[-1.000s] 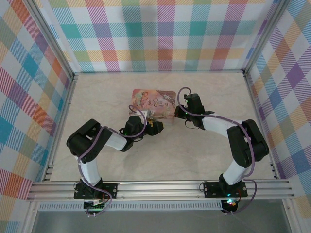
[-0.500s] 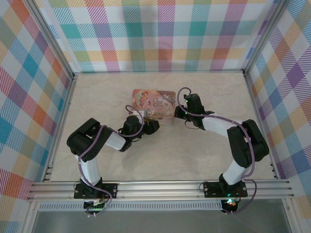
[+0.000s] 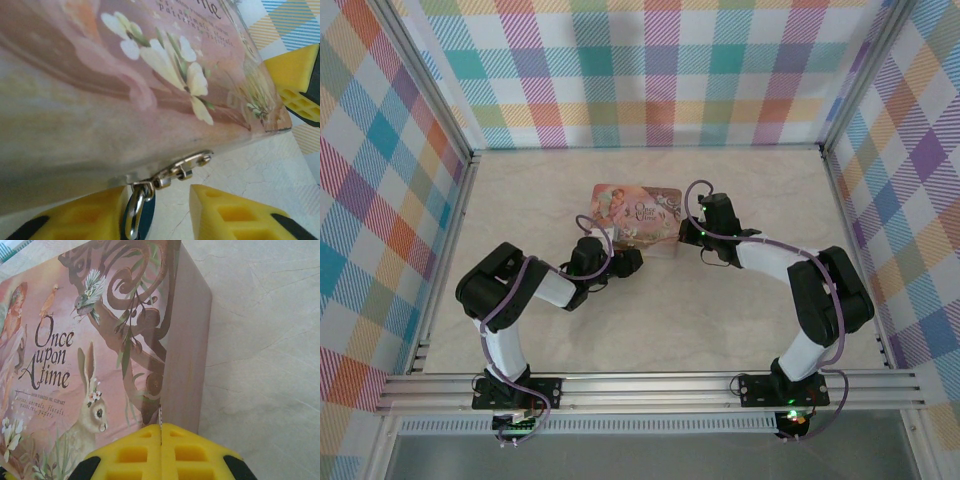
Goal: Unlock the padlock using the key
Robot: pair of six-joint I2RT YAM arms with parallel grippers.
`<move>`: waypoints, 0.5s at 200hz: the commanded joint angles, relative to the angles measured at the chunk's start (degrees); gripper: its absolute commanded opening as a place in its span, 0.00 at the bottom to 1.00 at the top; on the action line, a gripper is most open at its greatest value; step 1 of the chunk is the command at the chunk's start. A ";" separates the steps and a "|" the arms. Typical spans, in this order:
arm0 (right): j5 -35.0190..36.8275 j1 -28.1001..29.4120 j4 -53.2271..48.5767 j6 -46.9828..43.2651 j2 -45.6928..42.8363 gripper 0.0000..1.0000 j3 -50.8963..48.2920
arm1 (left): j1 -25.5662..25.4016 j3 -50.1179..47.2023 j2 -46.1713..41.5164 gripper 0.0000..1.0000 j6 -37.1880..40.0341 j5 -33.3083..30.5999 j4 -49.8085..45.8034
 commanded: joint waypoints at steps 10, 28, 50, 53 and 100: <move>-0.95 0.79 0.76 0.31 -1.86 0.00 -0.89 | 0.86 -0.10 -0.20 0.38 0.30 1.32 -0.82; -0.94 0.79 0.89 0.33 -2.02 0.00 -0.86 | 0.92 0.08 -0.07 0.34 0.39 1.46 -1.13; -0.86 0.79 1.02 0.34 -2.19 0.00 -1.08 | 1.49 0.49 0.17 0.22 0.74 2.43 -1.81; -0.86 0.79 1.04 0.34 -2.19 0.00 -1.08 | 1.58 0.51 0.26 0.22 0.78 2.59 -2.02; -0.77 0.79 1.19 0.26 -2.44 0.00 -1.38 | 2.77 0.65 0.33 0.17 0.73 5.06 -3.91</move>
